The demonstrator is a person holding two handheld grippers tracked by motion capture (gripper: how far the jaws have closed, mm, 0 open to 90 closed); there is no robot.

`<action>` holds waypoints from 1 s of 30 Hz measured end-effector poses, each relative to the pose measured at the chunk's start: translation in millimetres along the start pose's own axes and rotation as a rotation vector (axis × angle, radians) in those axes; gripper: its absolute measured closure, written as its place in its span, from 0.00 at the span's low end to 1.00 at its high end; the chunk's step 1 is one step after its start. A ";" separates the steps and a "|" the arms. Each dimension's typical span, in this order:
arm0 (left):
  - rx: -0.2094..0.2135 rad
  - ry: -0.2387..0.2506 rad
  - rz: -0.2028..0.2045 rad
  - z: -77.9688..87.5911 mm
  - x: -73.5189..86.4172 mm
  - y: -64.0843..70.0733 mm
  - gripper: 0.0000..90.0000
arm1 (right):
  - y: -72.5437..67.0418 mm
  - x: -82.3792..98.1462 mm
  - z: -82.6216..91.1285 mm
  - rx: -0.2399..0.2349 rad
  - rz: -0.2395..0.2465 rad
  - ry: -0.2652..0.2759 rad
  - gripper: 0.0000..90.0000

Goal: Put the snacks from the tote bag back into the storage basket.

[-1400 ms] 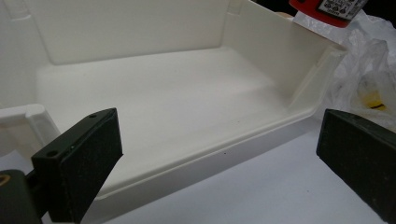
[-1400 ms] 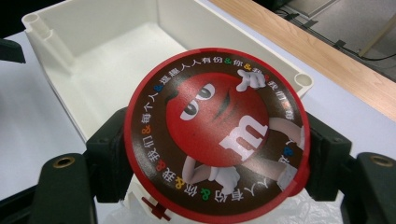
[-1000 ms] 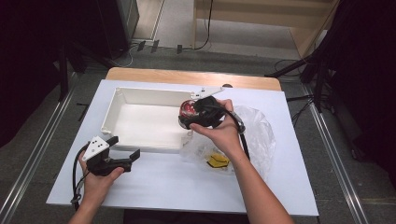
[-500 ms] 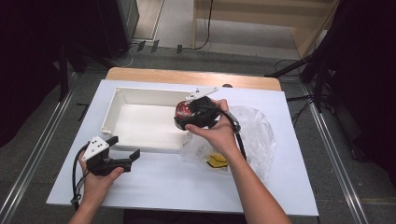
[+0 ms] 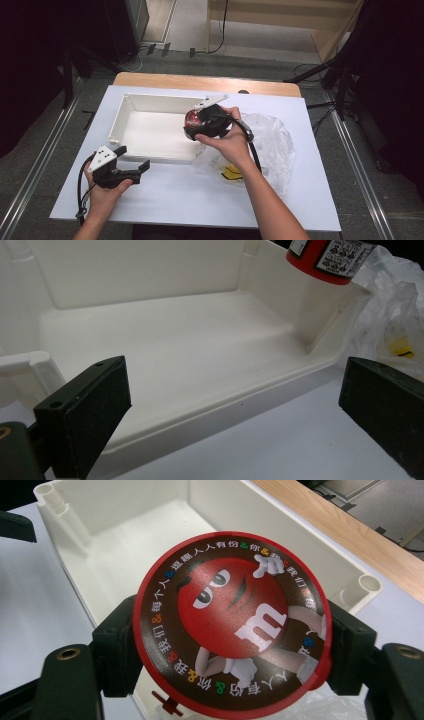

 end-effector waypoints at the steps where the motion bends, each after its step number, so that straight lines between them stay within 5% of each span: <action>1: 0.000 0.001 0.001 -0.1 0.0 0.1 0.00 | -0.6 0.3 -0.5 -0.001 -0.003 -0.004 0.29; 30: -0.001 -0.003 0.002 -0.2 0.7 -1.6 0.00 | -3.6 6.7 -13.4 0.000 0.009 -0.046 0.29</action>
Point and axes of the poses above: each handheld gripper's, and its own axes: z roughly backward along the jaws, x roughly out of its underside, y roughly to its right, the point moved 3 cm from there along -z, roughly forward along the jaws, and after that the axes turned 5 degrees about -z, right-handed, at the moved point
